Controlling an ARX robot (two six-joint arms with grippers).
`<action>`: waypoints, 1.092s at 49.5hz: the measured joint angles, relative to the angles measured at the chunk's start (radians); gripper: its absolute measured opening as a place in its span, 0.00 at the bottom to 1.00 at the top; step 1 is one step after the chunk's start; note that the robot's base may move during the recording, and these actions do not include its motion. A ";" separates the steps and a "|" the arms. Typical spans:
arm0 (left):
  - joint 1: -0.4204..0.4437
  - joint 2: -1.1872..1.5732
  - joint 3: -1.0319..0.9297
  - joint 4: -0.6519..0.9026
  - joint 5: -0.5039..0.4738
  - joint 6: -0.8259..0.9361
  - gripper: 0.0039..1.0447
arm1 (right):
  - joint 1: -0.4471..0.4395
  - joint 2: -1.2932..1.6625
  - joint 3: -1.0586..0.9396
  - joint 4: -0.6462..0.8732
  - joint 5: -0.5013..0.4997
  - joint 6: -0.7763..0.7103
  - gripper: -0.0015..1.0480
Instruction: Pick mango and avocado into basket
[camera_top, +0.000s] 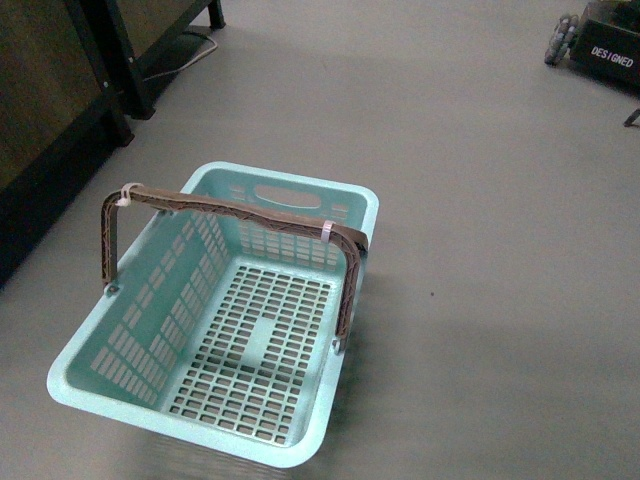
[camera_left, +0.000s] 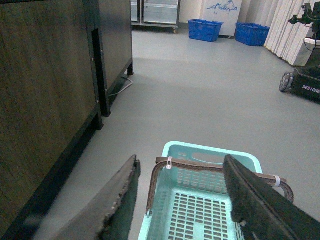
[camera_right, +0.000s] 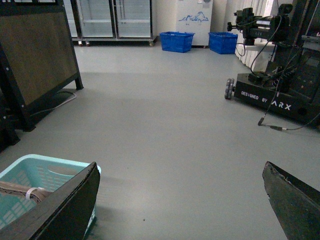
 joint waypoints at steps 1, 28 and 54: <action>0.000 0.000 0.000 0.000 0.000 0.000 0.53 | 0.000 0.000 0.000 0.000 0.000 0.000 0.93; 0.000 0.000 0.000 0.000 0.000 0.001 0.93 | 0.000 0.000 0.000 0.000 0.000 0.000 0.93; 0.007 0.300 0.056 -0.076 0.028 -0.293 0.93 | 0.000 0.000 0.000 0.000 0.001 0.000 0.93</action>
